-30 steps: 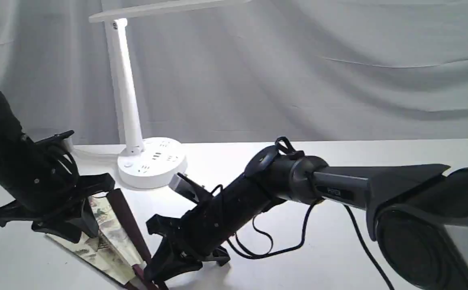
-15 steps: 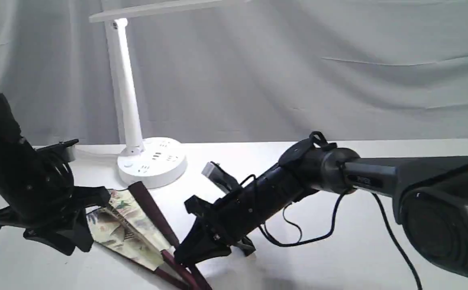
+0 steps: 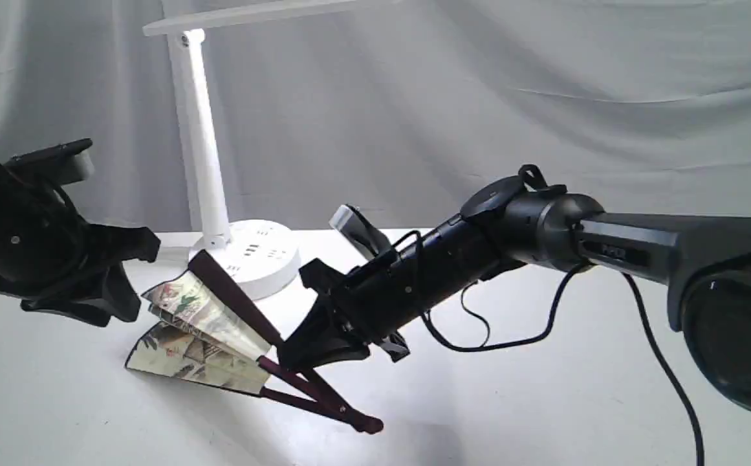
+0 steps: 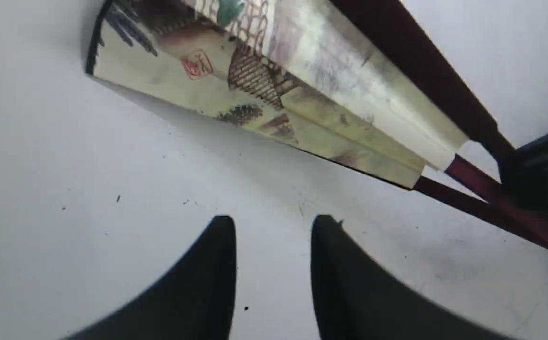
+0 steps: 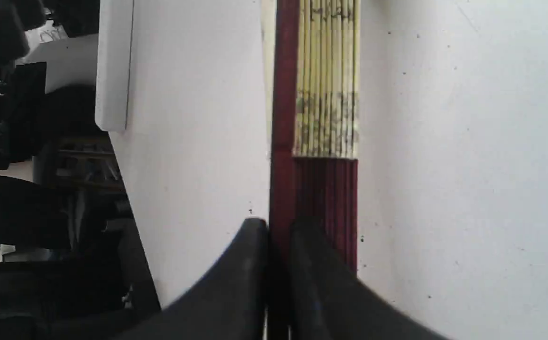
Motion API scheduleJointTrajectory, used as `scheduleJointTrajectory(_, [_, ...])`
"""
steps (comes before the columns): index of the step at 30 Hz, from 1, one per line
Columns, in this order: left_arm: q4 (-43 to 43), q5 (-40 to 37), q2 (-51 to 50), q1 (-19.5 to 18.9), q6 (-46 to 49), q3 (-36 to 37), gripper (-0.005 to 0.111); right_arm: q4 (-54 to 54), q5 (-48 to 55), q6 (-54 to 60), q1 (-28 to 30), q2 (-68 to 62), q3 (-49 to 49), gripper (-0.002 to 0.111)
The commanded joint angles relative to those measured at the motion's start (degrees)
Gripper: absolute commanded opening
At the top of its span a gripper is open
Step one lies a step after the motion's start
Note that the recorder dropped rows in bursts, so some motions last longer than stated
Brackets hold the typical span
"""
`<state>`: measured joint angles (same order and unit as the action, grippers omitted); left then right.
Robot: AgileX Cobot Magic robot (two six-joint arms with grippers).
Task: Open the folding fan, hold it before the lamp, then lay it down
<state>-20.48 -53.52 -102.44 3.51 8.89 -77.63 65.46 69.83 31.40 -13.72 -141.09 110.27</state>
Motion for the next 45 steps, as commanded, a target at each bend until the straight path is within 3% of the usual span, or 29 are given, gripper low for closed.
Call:
scheduleJointTrajectory(1, [-0.32,-0.07,1.44,0.01,0.49,0.28,0.027,4.44,0.13,-0.17,0.39,1.80,-1.25,0.000])
scheduleJointTrajectory(11, [-0.10,-2.18,2.14,0.01,0.25,0.37,0.027,10.11,0.13,2.10,1.00,4.72,-8.73,0.000])
scheduleJointTrajectory(21, [-0.95,6.22,7.47,0.12,1.12,8.81,0.027,13.34,0.13,5.87,5.33,13.34,-19.28,0.000])
scheduleJointTrajectory(26, [-7.46,9.04,8.11,0.25,4.97,12.44,0.027,13.85,0.13,8.41,8.36,17.90,-26.33,0.000])
scheduleJointTrajectory(31, [-10.35,13.33,8.11,5.25,9.64,14.83,0.026,14.90,0.13,12.30,11.65,21.95,-33.90,0.000])
scheduleJointTrajectory(39, [-9.96,27.76,8.11,16.75,9.64,14.83,0.009,15.70,0.13,16.76,19.17,27.48,-44.47,0.000])
scheduleJointTrajectory(45, [-10.45,36.24,7.19,22.69,9.64,14.71,0.008,16.15,0.13,18.71,24.67,30.10,-49.56,0.000])
